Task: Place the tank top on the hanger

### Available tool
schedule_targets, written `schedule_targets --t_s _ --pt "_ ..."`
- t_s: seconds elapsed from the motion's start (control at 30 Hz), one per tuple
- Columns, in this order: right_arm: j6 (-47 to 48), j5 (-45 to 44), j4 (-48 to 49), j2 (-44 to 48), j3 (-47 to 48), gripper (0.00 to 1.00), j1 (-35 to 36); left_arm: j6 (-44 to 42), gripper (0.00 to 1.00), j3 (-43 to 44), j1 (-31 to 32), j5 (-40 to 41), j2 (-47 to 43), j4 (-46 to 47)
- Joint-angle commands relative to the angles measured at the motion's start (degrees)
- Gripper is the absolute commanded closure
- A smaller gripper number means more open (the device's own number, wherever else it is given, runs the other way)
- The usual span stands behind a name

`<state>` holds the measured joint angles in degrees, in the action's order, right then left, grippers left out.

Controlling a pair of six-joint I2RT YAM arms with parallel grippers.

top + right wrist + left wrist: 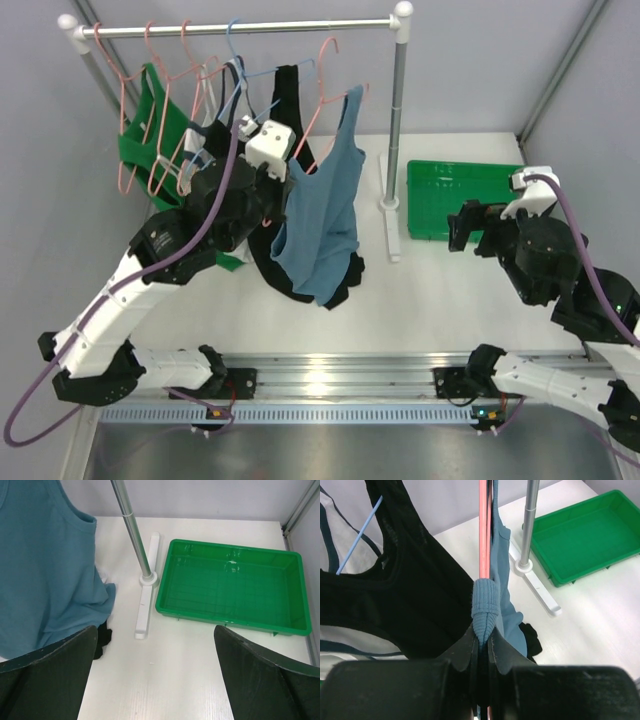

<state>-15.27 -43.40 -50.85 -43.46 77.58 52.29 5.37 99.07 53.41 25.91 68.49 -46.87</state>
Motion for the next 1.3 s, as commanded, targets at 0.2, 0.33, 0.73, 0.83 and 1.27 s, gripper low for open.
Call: schedule_targets --t_s 0.2,0.33,0.73,0.83,1.27 --pt "-0.73 0.68 1.45 -0.83 0.20 0.00 0.88 -0.54 1.00 10.17 -8.04 -0.07 8.85 13.55" --pt "-0.90 1.21 1.63 -1.19 0.29 0.00 0.88 1.22 1.00 11.58 -11.83 -3.84 11.84 15.40" --pt "-1.35 2.44 1.63 -1.62 0.38 0.00 0.79 5.00 1.00 7.56 -15.70 -9.74 15.01 18.92" --pt "-1.34 2.70 1.63 -1.98 0.11 0.00 0.79 5.80 1.00 4.12 -15.79 -9.39 13.16 20.33" --pt "-1.61 3.32 2.25 -1.45 -1.29 0.00 0.79 5.97 0.74 -0.89 -15.70 -9.83 10.44 20.95"
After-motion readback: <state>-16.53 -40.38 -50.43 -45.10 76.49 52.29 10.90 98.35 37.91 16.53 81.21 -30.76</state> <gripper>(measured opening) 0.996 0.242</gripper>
